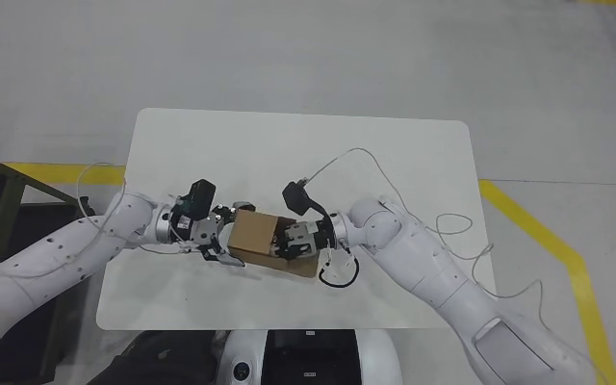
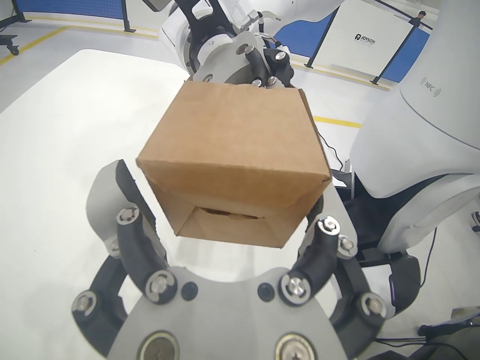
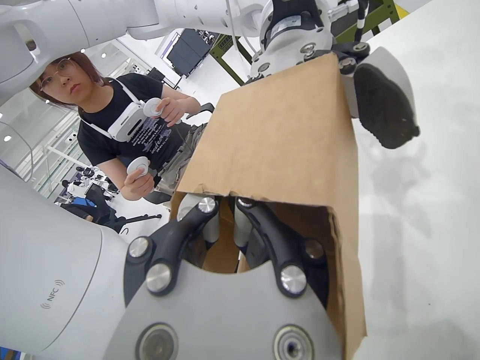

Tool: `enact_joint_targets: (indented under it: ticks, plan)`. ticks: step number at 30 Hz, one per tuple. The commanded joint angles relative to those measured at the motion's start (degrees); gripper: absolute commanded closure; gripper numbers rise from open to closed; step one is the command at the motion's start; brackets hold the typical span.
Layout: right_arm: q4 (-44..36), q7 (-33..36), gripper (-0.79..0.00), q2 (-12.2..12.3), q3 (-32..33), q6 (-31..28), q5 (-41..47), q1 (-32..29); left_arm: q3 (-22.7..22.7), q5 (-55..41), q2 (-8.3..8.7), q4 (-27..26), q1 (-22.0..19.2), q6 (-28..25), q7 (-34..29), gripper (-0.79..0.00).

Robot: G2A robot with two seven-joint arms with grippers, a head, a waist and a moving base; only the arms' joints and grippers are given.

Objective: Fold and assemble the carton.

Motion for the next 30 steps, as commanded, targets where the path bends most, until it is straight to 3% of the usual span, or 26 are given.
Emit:
enact_joint_targets:
  ticks: [1, 3, 4, 8, 15, 22, 24, 27, 29, 30]
  plan:
    - [0.15, -0.17, 0.0, 0.06, -0.25, -0.17, 0.11, 0.16, 0.0, -0.09, 0.04, -0.21, 0.11, 0.0, 0.0, -0.73]
    - [0.27, -0.39, 0.0, 0.12, -0.46, -0.39, 0.15, 0.33, 0.0, -0.08, 0.1, -0.25, 0.16, 0.0, 0.0, -0.539]
    - [0.38, -0.56, 0.0, 0.16, -0.5, -0.56, 0.23, 0.38, 0.0, -0.06, 0.13, -0.28, 0.2, 0.0, 0.0, -0.514]
    - [0.55, -0.94, 0.0, 0.31, -0.54, -0.94, 0.13, 0.66, 0.0, 0.12, 0.26, -0.3, 0.33, 0.0, 0.0, -0.653]
    - [0.43, -2.15, 0.0, 0.52, -0.12, -0.74, -0.72, 0.86, 0.0, -0.52, 0.48, -0.61, 0.46, 0.0, 0.0, -0.585]
    - [0.18, -4.79, -0.489, 1.06, 1.55, -0.65, -1.95, 0.33, 0.0, -2.36, 0.59, -0.45, 0.44, 0.0, 0.0, -0.588]
    - [-0.17, -5.76, -0.668, 1.34, 2.41, -0.57, -2.52, 0.02, 0.0, -3.11, 0.63, -0.22, 0.41, 0.0, 0.0, -0.585]
    - [-0.96, -7.49, -0.711, 1.89, 4.02, -0.8, -3.2, -0.92, 0.0, -4.77, 0.7, 0.18, 0.25, 0.0, 0.01, -0.529]
    - [-1.71, -7.47, -0.625, 2.24, 4.5, -0.91, -3.48, -1.6, 0.0, -5.26, 0.74, 0.15, 0.24, 0.0, 0.01, -0.471]
    - [-2.04, -7.31, -0.637, 2.38, 4.6, -0.62, -3.78, -1.87, 0.0, -5.38, 0.76, 0.13, 0.24, 0.0, 0.01, -0.434]
